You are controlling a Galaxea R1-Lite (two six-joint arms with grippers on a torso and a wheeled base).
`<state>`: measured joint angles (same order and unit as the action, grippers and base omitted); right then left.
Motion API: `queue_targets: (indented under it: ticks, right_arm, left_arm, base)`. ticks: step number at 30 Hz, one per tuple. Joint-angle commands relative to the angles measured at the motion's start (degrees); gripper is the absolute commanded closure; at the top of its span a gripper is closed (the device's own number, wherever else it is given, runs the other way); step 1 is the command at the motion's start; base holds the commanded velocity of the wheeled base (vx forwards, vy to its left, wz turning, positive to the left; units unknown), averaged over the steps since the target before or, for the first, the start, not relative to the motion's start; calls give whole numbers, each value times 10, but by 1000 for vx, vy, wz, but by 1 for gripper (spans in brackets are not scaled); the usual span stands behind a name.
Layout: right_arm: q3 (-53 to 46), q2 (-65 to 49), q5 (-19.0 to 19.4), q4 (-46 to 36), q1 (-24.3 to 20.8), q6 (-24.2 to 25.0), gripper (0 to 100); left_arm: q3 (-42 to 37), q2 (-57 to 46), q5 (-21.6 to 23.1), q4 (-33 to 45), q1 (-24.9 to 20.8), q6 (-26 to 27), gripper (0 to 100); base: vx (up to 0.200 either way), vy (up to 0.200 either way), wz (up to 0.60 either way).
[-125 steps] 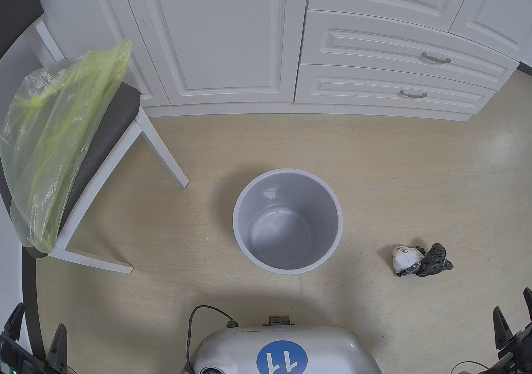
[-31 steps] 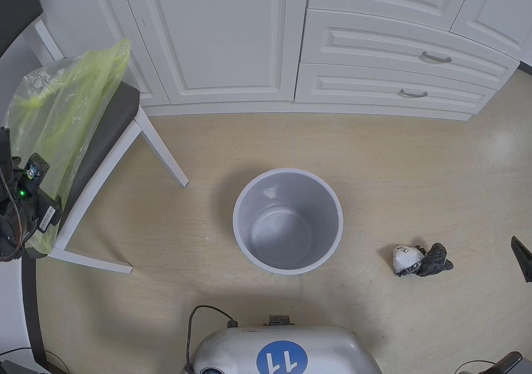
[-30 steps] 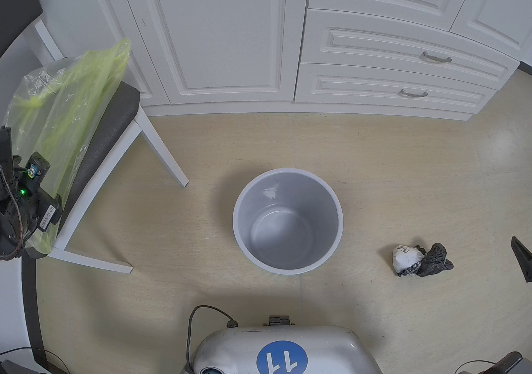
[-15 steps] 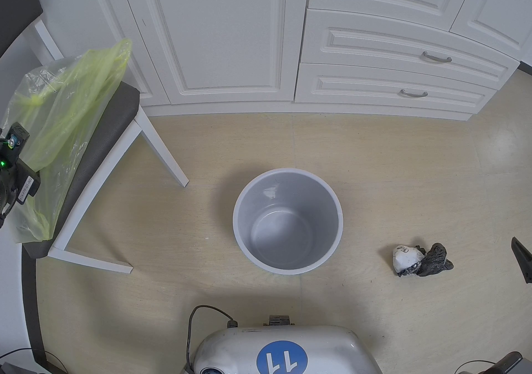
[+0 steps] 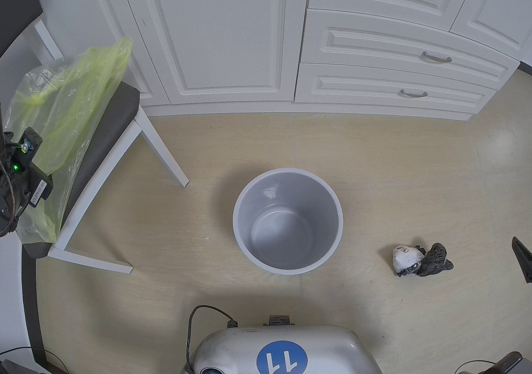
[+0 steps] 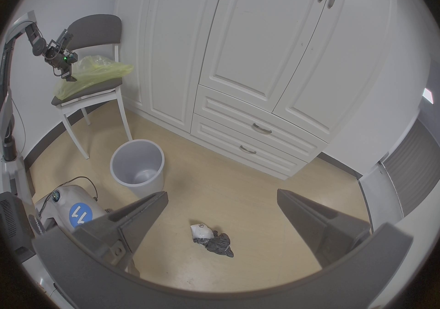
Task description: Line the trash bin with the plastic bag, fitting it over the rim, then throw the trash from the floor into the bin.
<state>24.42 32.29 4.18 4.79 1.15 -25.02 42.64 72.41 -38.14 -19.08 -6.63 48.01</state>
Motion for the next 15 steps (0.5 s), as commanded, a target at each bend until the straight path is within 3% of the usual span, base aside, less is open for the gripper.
queue_targets:
  ticks: [1,15]
  right_arm:
    - [0,-1,0,0,1,0,0]
    - [-2,-1,0,0,1,0,0]
  left_arm:
    - [-9,39,-2,-26,-2,0,0]
    - [-27,47,-4,-50,-10,-1,0]
  base:
    - [0,0,0]
    - [0,0,0]
